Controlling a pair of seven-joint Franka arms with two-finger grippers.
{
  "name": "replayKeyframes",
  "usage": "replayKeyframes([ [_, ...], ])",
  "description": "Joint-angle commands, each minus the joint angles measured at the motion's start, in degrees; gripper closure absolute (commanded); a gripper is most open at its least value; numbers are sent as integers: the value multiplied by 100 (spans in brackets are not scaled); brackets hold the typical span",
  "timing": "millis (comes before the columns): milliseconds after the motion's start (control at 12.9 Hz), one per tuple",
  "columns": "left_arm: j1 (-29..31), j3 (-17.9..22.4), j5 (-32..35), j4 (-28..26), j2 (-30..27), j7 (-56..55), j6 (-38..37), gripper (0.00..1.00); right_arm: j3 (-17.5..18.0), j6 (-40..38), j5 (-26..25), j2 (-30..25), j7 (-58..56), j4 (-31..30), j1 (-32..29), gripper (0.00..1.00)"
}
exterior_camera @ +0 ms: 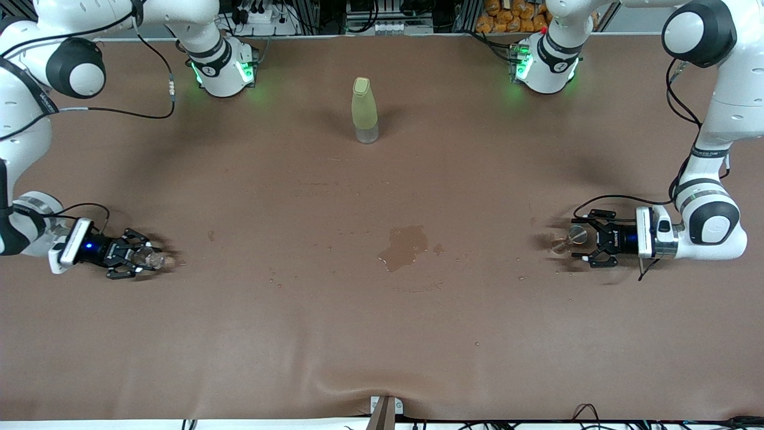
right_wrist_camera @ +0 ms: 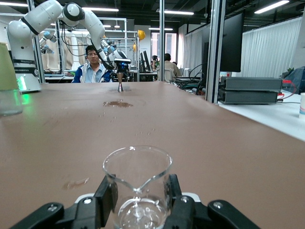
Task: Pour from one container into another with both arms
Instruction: 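Close the right gripper on the glass cup while the left gripper grasps the jigger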
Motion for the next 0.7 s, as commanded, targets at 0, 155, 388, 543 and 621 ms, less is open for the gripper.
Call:
replayKeyframes([
  [0,36,-25,-276,52,204,291,8,0,151,18,80,-451,666,-107,115,100],
  [155,36,-25,-294,44,249,309,26,0,187,18,254,-574,720,-133,230,100],
  [388,27,-25,-311,35,240,397,35,8,178,36,396,-899,1333,-134,274,100],
  [543,36,-25,-311,26,240,424,43,30,187,27,414,-900,1380,-134,379,100],
  [621,36,-25,-320,26,240,424,44,38,178,53,423,-943,1388,-134,475,100],
])
